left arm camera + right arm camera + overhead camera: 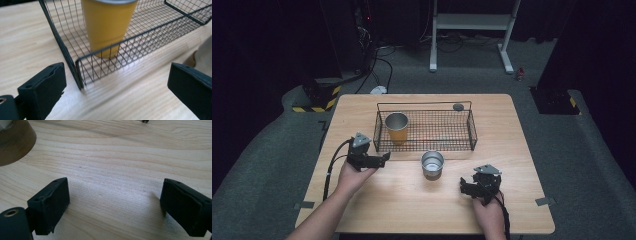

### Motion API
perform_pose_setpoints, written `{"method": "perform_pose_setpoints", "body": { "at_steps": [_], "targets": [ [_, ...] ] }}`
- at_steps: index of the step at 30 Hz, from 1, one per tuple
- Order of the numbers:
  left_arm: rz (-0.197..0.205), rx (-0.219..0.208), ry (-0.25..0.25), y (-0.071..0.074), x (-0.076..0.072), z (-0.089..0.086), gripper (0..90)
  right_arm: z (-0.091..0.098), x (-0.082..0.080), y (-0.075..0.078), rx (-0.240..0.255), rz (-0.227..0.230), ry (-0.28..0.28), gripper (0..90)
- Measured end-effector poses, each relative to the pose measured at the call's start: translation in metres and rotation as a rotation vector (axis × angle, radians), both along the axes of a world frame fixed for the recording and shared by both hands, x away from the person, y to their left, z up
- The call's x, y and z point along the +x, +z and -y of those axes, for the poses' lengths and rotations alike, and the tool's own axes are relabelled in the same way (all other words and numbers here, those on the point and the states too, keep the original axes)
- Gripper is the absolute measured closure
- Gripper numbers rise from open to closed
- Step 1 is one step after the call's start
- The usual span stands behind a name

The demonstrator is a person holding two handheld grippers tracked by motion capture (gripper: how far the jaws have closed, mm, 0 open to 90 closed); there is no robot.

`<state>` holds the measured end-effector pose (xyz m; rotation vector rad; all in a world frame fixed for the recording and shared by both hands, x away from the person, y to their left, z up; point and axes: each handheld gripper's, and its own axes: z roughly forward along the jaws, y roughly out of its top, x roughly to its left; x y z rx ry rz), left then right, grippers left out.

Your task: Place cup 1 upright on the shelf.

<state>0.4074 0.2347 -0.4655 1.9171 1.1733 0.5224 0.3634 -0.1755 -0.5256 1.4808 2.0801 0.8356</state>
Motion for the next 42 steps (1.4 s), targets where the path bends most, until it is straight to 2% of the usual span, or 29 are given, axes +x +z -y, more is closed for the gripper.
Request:
{"method": "perform_pose_setpoints", "body": {
  "at_steps": [5, 10, 15, 17, 23, 26, 29, 33, 37, 42],
  "targets": [
    [-0.021, 0.013, -0.006, -0.008, -0.010, -0.007, 2.6, 0.000, 0.000, 0.000, 0.000, 0.000, 0.000, 8.6],
    [-0.063, 0.016, -0.011, -0.017, -0.017, -0.016, 4.2, 0.000, 0.000, 0.000, -0.001, 0.001, 0.001, 8.6],
    [-0.107, 0.049, -0.022, -0.031, -0.025, -0.019, 4.2, 0.000, 0.000, 0.000, -0.001, 0.001, 0.002, 8.6],
    [-0.129, 0.086, -0.040, -0.036, -0.028, -0.019, 4.2, 0.000, 0.000, 0.000, -0.001, 0.001, 0.002, 8.6],
    [-0.132, 0.156, -0.057, -0.049, -0.040, -0.020, 3.9, 0.000, 0.000, 0.000, -0.001, 0.001, 0.002, 8.6],
    [-0.150, 0.154, -0.066, -0.054, -0.045, -0.020, 3.8, 0.000, 0.000, 0.000, 0.001, 0.000, 0.003, 8.8],
    [-0.152, 0.149, -0.072, -0.059, -0.047, -0.021, 3.3, -0.001, -0.002, 0.000, -0.002, 0.000, 0.028, 9.0],
    [-0.109, 0.150, -0.074, -0.063, -0.052, -0.022, 2.5, -0.001, -0.004, 0.000, -0.003, -0.003, 0.039, 8.9],
    [-0.099, 0.142, -0.055, -0.064, -0.055, -0.024, 2.1, -0.002, -0.006, 0.000, 0.003, -0.005, 0.043, 8.7],
    [-0.105, 0.140, -0.050, -0.065, -0.054, -0.025, 0.1, -0.003, -0.005, 0.000, -0.001, -0.001, 0.048, 8.5]
  ]
}}
